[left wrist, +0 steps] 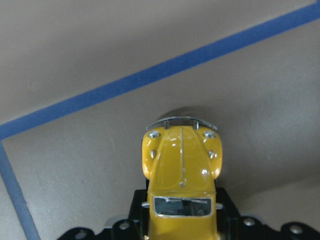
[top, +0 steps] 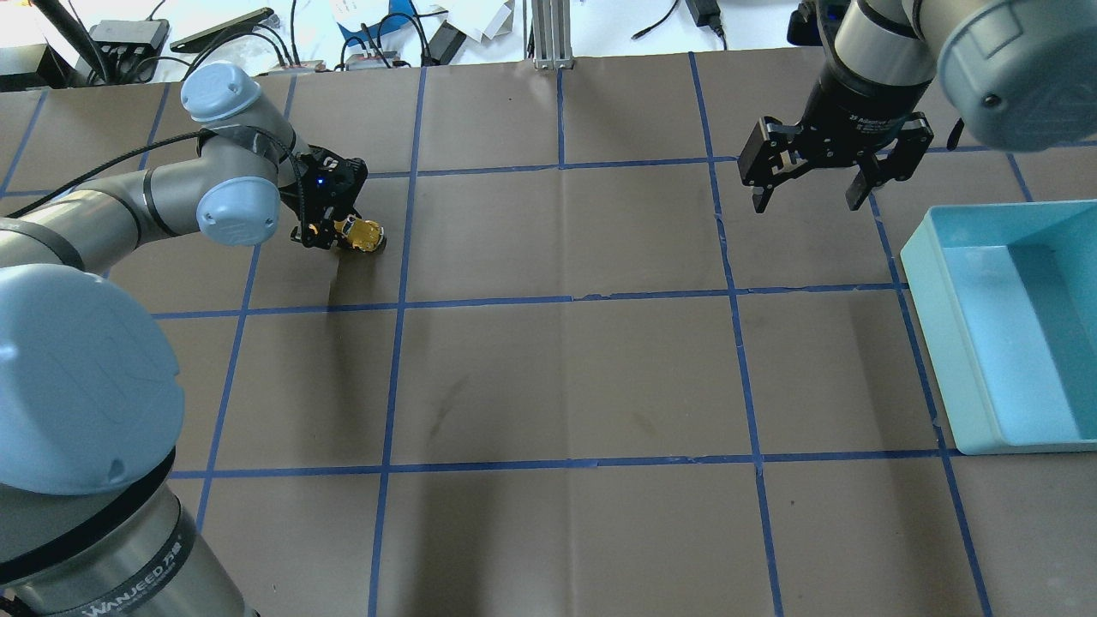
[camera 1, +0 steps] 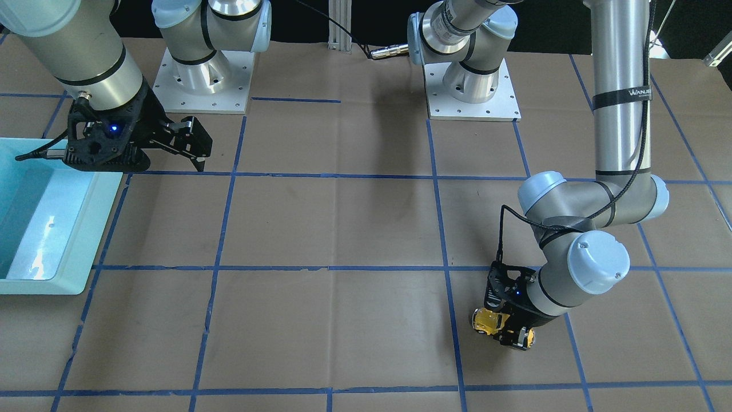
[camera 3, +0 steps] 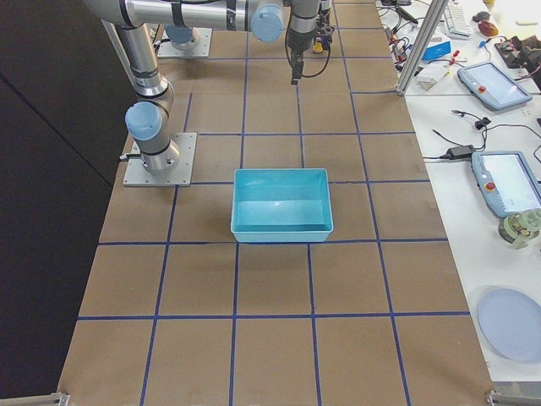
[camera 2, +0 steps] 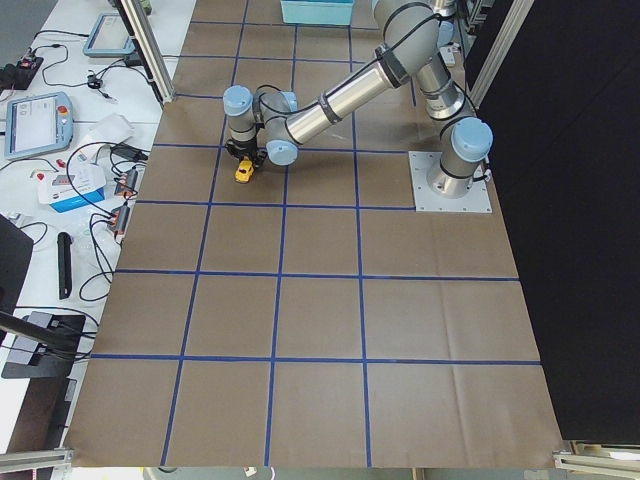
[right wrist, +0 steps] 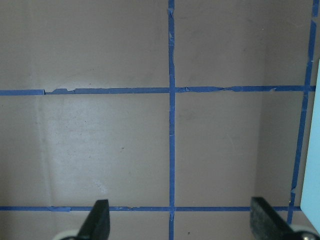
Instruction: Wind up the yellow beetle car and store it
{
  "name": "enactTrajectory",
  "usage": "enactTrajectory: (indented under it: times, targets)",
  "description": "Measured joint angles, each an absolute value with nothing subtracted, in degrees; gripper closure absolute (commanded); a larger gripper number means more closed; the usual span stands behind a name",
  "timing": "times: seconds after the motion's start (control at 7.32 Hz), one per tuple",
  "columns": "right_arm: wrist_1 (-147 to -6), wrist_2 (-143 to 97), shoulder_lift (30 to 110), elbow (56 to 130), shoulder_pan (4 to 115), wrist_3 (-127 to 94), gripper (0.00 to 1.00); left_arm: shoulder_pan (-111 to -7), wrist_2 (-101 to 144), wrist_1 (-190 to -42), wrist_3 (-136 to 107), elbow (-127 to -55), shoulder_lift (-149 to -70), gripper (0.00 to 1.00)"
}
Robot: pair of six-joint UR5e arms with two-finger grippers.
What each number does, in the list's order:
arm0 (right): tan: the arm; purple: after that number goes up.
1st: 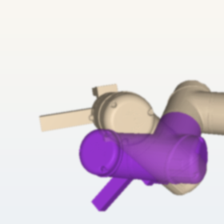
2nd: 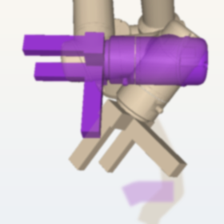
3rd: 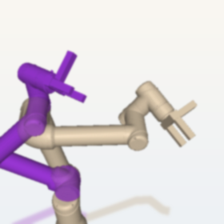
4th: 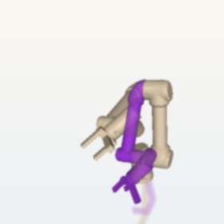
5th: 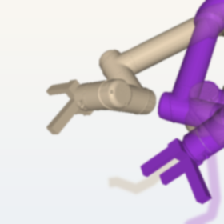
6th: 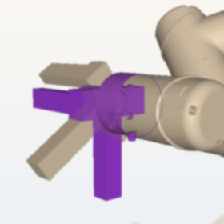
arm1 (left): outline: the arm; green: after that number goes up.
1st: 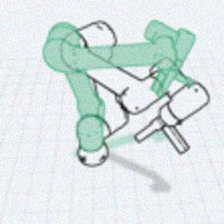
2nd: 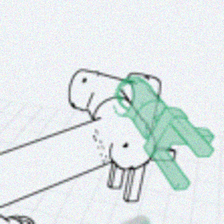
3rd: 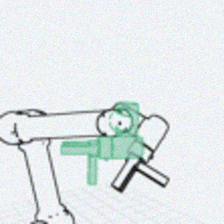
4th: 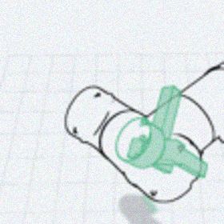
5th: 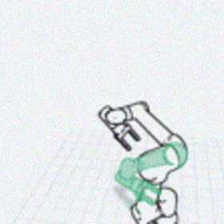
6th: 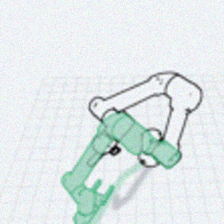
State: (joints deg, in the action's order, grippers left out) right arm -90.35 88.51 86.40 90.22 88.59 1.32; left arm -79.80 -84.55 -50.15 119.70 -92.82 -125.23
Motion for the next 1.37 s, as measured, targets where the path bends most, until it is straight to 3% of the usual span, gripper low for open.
enactTrajectory:
  times: [1.37]
  targets:
    - [-90.25, 88.51, 86.48, 90.19, 88.59, 1.32, 0.0, -76.48, -84.56, -50.8, 125.32, -92.62, -125.25, 0.82]
